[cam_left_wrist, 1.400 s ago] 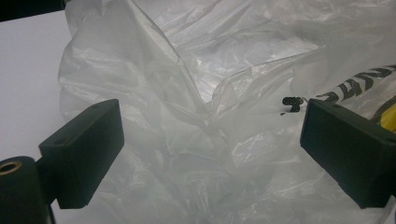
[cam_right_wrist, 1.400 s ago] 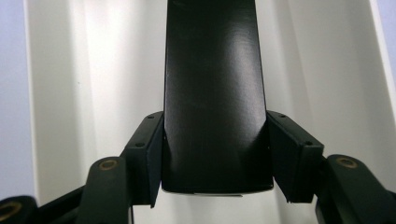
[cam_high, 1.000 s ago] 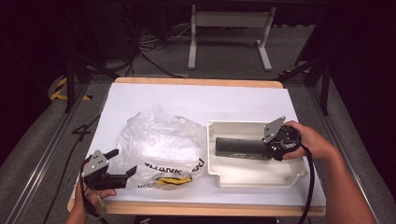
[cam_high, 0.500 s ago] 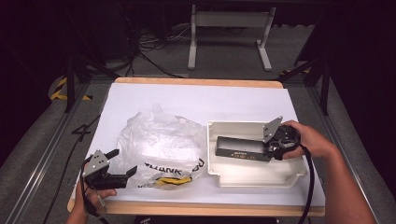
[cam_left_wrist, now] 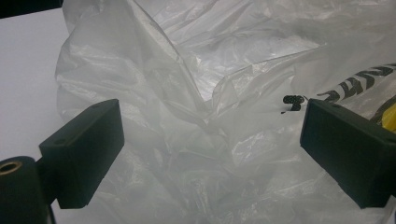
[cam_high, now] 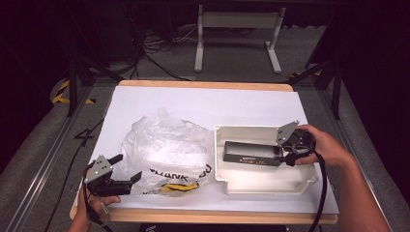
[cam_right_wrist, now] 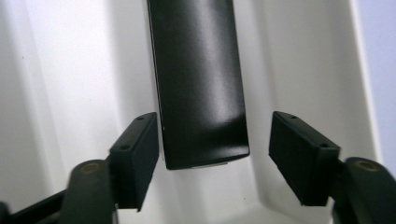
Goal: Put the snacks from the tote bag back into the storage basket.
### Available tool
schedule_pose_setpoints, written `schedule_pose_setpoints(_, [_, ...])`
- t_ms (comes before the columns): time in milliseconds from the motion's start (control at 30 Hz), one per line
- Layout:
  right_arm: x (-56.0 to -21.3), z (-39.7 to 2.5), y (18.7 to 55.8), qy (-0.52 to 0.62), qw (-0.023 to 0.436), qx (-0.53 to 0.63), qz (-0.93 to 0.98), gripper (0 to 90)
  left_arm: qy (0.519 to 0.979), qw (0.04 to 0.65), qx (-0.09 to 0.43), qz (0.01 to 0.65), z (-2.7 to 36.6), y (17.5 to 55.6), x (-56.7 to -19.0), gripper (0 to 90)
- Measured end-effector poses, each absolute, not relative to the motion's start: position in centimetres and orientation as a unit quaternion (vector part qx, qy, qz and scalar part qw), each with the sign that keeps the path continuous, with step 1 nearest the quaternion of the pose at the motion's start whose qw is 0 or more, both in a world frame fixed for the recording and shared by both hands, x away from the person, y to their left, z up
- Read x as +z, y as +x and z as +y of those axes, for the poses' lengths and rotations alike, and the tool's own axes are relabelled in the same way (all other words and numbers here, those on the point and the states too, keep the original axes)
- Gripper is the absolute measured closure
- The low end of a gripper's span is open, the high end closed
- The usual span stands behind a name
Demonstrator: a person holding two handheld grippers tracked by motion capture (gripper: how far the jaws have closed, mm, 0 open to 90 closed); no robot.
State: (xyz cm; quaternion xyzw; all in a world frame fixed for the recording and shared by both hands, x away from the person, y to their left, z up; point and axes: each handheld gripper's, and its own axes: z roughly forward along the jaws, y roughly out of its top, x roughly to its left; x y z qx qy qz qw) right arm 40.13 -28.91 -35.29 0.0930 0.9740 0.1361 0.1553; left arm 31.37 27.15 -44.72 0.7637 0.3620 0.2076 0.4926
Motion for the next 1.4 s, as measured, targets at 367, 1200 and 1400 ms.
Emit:
schedule_pose_setpoints(367, [-34.0, -29.4, 38.5, 0.137, 0.193, 0.198, 0.951, 20.6, 0.759, 0.494, 0.212, 0.366, 27.3, 31.4, -44.7, 7.2])
schedule_pose_setpoints(1200, [-33.3, -32.8, 34.8, 0.254, 0.290, 0.289, 0.876, 9.4, 0.758, 0.490, 0.220, 0.371, 27.7, 31.4, -44.7, 7.2])
schedule_pose_setpoints(1400, [-34.0, -33.5, 33.9, 0.278, 0.296, 0.297, 0.864, 9.1, 0.756, 0.490, 0.223, 0.373, 27.8, 31.4, -44.6, 7.3])
